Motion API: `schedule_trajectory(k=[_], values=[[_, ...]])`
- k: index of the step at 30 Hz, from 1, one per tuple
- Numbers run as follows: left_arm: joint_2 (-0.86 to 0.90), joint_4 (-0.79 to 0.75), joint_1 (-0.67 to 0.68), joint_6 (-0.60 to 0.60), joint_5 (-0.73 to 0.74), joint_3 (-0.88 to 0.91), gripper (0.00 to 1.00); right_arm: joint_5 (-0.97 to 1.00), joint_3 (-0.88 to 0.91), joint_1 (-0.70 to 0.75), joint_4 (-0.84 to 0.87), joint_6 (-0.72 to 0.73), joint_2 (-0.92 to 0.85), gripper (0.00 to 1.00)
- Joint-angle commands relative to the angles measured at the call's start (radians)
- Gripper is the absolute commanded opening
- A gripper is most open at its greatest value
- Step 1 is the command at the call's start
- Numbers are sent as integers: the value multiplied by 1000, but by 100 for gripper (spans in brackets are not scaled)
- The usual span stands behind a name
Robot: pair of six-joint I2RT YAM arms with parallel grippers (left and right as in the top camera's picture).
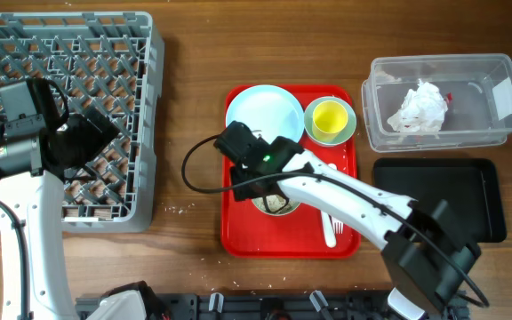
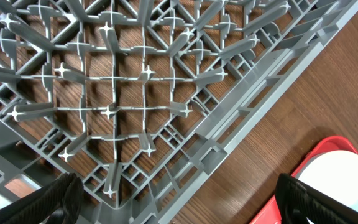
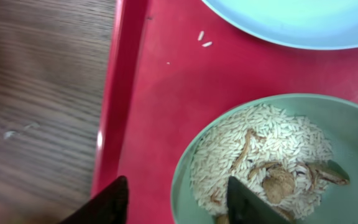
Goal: Sort waste into correct bins and load items into the dishwasher rack
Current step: 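Move the right gripper down to the green rice bowl and grasp its rim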
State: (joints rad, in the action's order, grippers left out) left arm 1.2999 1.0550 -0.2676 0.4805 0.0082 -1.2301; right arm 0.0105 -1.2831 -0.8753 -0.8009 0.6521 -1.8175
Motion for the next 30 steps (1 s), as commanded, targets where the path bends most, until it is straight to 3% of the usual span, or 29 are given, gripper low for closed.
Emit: schedule_trajectory(k=[1, 5, 13, 27, 30], values=[[6, 1, -6, -2, -2, -11, 100, 96, 3, -39, 0, 6, -38, 48], [6, 1, -6, -2, -2, -11, 100, 116, 3, -76, 3, 14, -40, 41], [6, 1, -6, -2, -2, -11, 100, 193, 3, -133, -5, 58, -84, 38], [6, 1, -6, -2, -2, -11, 100, 259, 3, -161, -23, 61, -143, 40], [6, 1, -6, -2, -2, -11, 100, 259, 2, -161, -30, 55, -143, 33]])
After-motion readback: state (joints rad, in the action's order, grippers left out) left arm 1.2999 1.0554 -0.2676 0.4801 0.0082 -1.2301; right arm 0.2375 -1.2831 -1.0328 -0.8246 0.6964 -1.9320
